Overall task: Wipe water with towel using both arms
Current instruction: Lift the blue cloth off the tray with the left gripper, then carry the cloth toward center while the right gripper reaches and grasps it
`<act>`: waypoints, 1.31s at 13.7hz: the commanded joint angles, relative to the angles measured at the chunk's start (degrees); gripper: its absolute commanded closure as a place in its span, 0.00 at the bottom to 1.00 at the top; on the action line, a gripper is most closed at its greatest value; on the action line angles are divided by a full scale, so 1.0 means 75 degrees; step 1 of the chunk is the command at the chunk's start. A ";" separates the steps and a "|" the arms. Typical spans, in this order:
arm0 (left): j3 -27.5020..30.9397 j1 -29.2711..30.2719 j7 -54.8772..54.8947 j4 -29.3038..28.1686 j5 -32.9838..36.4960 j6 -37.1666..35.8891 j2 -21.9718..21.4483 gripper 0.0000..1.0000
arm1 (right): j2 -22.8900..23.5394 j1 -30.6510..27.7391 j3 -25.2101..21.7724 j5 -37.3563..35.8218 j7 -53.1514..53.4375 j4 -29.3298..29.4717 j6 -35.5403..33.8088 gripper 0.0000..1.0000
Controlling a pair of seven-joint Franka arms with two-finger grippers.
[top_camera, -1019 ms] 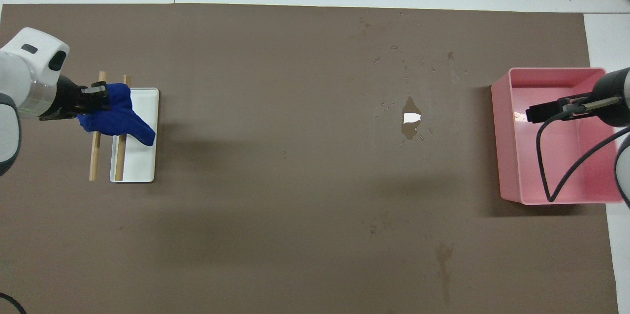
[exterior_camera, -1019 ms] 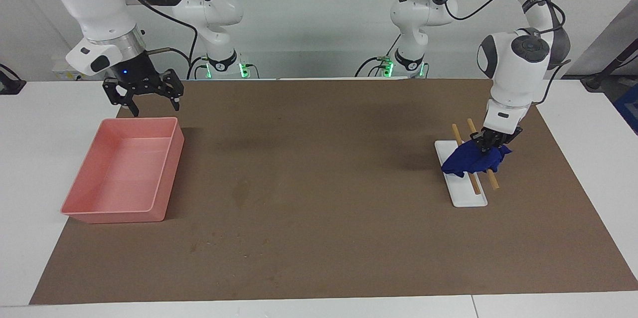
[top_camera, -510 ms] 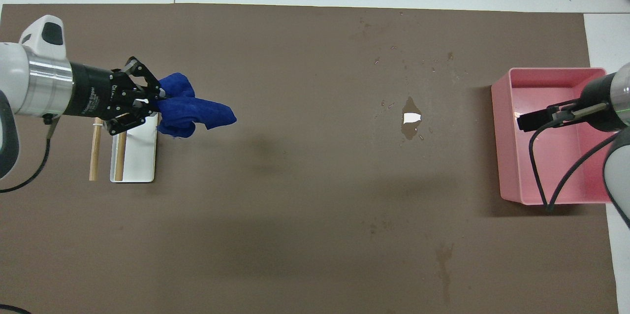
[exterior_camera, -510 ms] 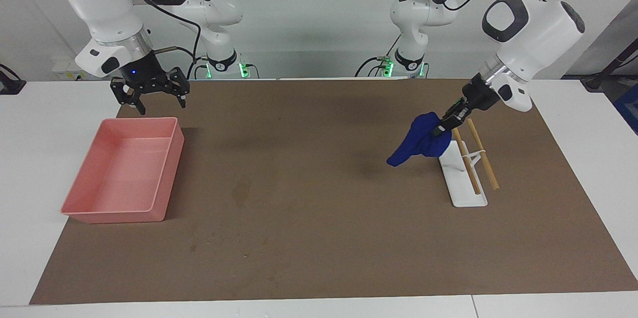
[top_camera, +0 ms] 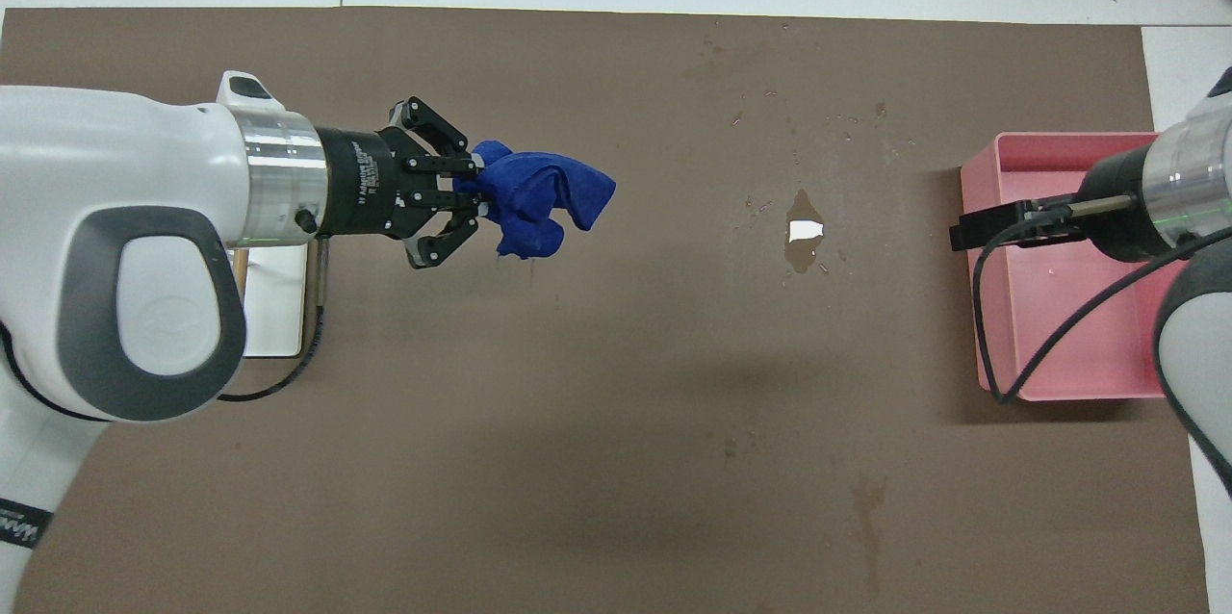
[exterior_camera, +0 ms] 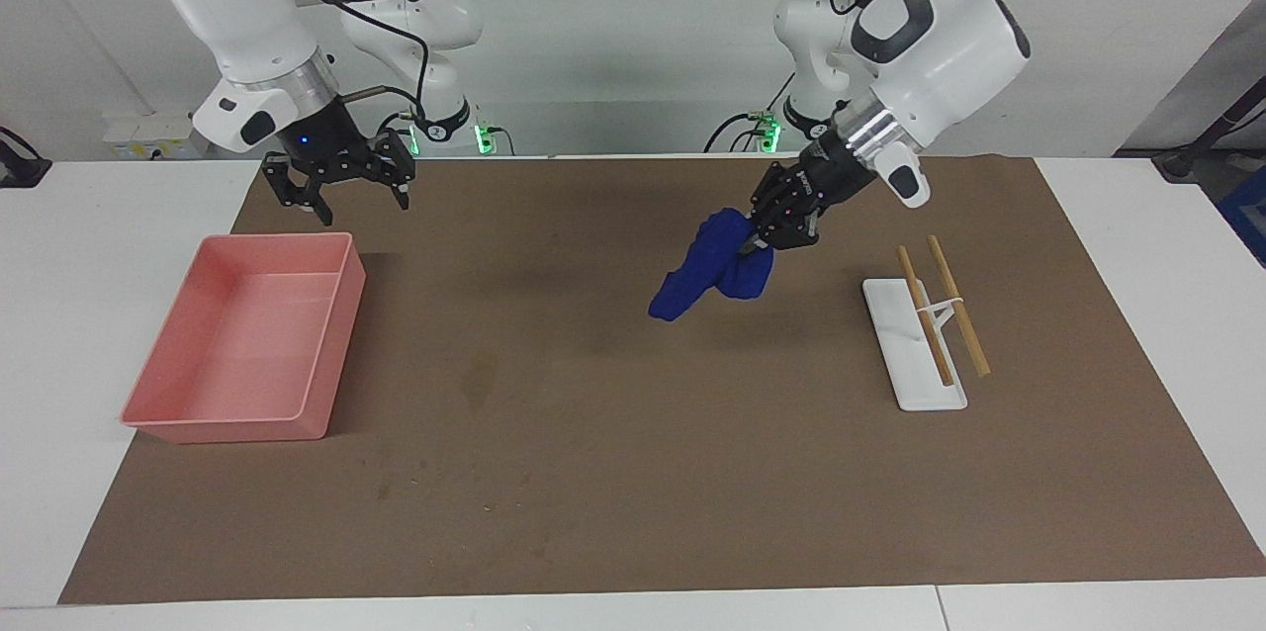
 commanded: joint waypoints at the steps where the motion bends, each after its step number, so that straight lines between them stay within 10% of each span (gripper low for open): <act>1: 0.0129 -0.0562 -0.1488 -0.0347 -0.0235 0.0973 -0.0127 1.00 | -0.0201 0.0345 0.0007 0.0725 0.2065 -0.0330 0.0035 0.00; 10: 0.0129 -0.1558 -0.1329 -0.0336 -0.0188 0.1290 -0.0303 1.00 | -0.0061 0.1541 0.0007 0.4741 0.7634 -0.1443 0.3182 0.00; 18: 0.0094 -0.2333 -0.0848 -0.0582 -0.0223 0.2252 -0.0479 1.00 | -0.0037 0.2304 0.0007 0.5309 0.8964 -0.1608 0.4067 0.00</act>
